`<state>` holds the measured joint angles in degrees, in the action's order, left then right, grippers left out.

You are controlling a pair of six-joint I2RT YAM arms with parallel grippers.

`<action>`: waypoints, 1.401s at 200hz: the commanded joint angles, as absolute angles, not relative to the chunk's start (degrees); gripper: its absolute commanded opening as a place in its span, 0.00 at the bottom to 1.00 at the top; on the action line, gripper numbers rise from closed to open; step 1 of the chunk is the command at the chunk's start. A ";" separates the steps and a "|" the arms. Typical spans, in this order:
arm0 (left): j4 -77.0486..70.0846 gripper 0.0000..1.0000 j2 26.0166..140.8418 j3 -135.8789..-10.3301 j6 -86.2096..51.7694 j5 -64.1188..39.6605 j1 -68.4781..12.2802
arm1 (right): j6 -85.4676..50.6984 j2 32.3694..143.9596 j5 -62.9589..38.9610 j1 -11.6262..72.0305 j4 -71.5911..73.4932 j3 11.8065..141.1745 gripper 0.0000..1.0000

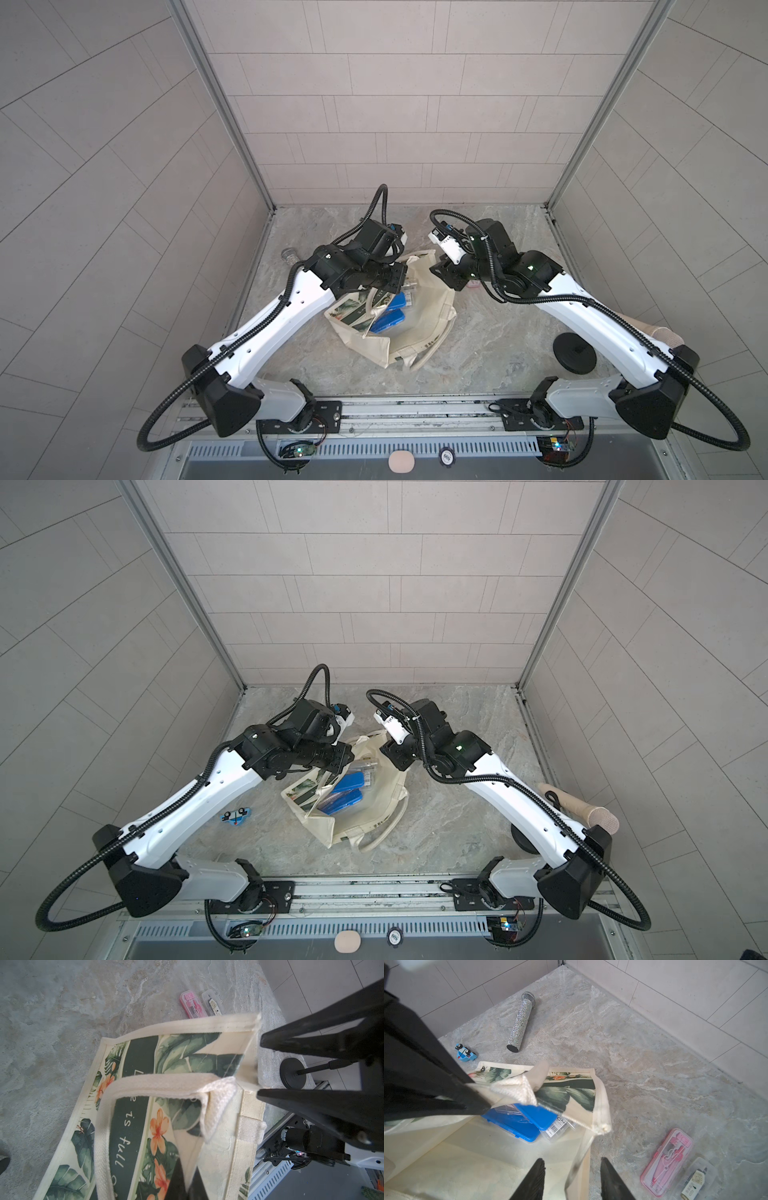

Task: Take out the compass set from the canvas bag
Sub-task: Adjust the canvas bag at the center of the board.

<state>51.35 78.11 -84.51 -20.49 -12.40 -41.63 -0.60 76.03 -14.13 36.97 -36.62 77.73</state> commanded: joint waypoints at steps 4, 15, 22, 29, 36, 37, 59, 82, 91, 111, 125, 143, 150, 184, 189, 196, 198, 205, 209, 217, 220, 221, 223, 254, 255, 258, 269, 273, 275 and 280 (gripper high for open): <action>50.40 0.00 77.24 -88.80 -19.26 -12.38 -41.52 | -4.22 78.12 -13.50 36.75 -36.52 80.07 0.38; 50.66 0.00 77.49 -89.40 -19.09 -12.39 -41.51 | -5.25 79.25 -13.31 36.80 -37.37 81.12 0.32; 50.93 0.00 77.60 -89.83 -18.98 -12.37 -41.49 | -5.85 79.96 -13.32 36.78 -37.86 81.74 0.29; 51.26 0.00 77.78 -90.20 -18.78 -12.24 -41.49 | -6.35 80.44 -13.56 36.74 -38.12 82.21 0.26; 51.58 0.00 77.92 -90.65 -18.59 -12.13 -41.53 | -7.14 80.83 -13.64 36.74 -38.32 82.63 0.21; 51.63 0.00 77.94 -90.72 -18.57 -12.13 -41.51 | -7.26 80.89 -13.67 36.78 -38.32 82.67 0.20; 52.82 0.13 78.09 -91.64 -18.44 -11.89 -41.48 | -9.60 80.73 -14.08 36.82 -37.97 82.73 0.02; 54.32 0.40 76.74 -91.68 -19.50 -11.13 -41.49 | -13.62 79.11 -13.58 36.88 -35.50 80.71 0.00; 55.50 0.47 75.94 -91.67 -20.05 -10.62 -41.50 | -15.29 78.23 -13.02 36.94 -34.35 79.64 0.00; 58.13 0.55 73.90 -91.05 -21.14 -11.92 -41.65 | -17.04 76.51 -12.39 37.11 -32.08 77.86 0.00; 60.10 0.57 72.17 -89.68 -22.06 -12.35 -42.45 | -17.07 76.05 -12.14 37.09 -31.64 77.37 0.00; 65.04 0.57 70.55 -88.28 -22.97 -8.03 -44.51 | -16.79 75.98 -11.95 37.09 -31.84 77.28 0.00; 67.35 0.57 69.97 -88.01 -23.28 -4.73 -45.47 | -16.71 75.89 -11.86 37.09 -31.99 77.13 0.00; 75.58 0.52 67.92 -88.13 -25.95 4.61 -49.35 | -16.49 75.10 -11.12 37.09 -31.90 76.12 0.00; 76.40 0.52 67.79 -88.30 -26.23 4.74 -50.03 | -16.29 74.99 -10.93 37.09 -31.99 76.11 0.00; 77.78 0.53 67.90 -88.61 -26.69 5.22 -51.07 | -16.04 74.89 -10.60 37.10 -32.11 76.18 0.00; 78.18 0.53 67.91 -88.71 -26.87 5.37 -51.46 | -16.01 74.89 -10.45 37.09 -32.15 76.20 0.00; 79.49 0.53 68.09 -88.97 -27.76 6.39 -52.92 | -16.05 74.83 -9.80 37.09 -32.34 76.28 0.00; 80.20 0.53 68.28 -89.10 -28.23 7.12 -53.81 | -16.00 74.81 -9.49 37.09 -32.38 76.33 0.00; 81.88 0.53 68.54 -89.25 -29.53 9.21 -55.51 | -16.05 74.71 -9.00 37.05 -32.43 76.44 0.00; 82.45 0.53 68.60 -89.21 -29.96 9.78 -55.97 | -15.96 74.58 -8.85 37.08 -32.37 76.46 0.00; 82.53 0.53 68.62 -89.21 -30.10 9.94 -56.11 | -15.93 74.60 -8.73 37.09 -32.40 76.46 0.00; 83.01 0.53 68.64 -89.21 -30.42 10.24 -56.32 | -15.87 74.55 -8.66 37.07 -32.42 76.51 0.00; 87.05 0.49 68.24 -87.89 -33.78 12.01 -57.21 | -15.31 74.17 -7.99 37.00 -31.99 76.56 0.00; 87.03 0.49 68.18 -87.80 -33.81 12.02 -57.21 | -15.34 74.13 -7.99 37.00 -31.95 76.60 0.00; 86.83 0.48 67.99 -87.47 -33.83 11.82 -57.22 | -15.28 74.17 -8.00 37.00 -31.89 76.56 0.00; 85.67 0.46 67.38 -86.25 -33.89 10.94 -57.22 | -15.20 74.15 -8.00 37.05 -31.90 76.64 0.00; 85.38 0.45 67.19 -85.85 -33.87 10.82 -57.22 | -15.20 74.12 -8.00 37.00 -31.91 76.64 0.00; 85.24 0.44 67.16 -85.73 -33.80 10.81 -57.26 | -15.16 74.12 -7.95 37.02 -31.97 76.64 0.00; 84.89 0.42 67.19 -85.32 -33.70 10.73 -57.22 | -15.13 74.11 -8.00 37.05 -32.10 76.71 0.00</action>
<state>82.41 68.23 -87.26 -31.38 8.56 -57.04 -15.46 77.12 -10.00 36.97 -34.79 75.61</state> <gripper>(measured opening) 0.450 0.052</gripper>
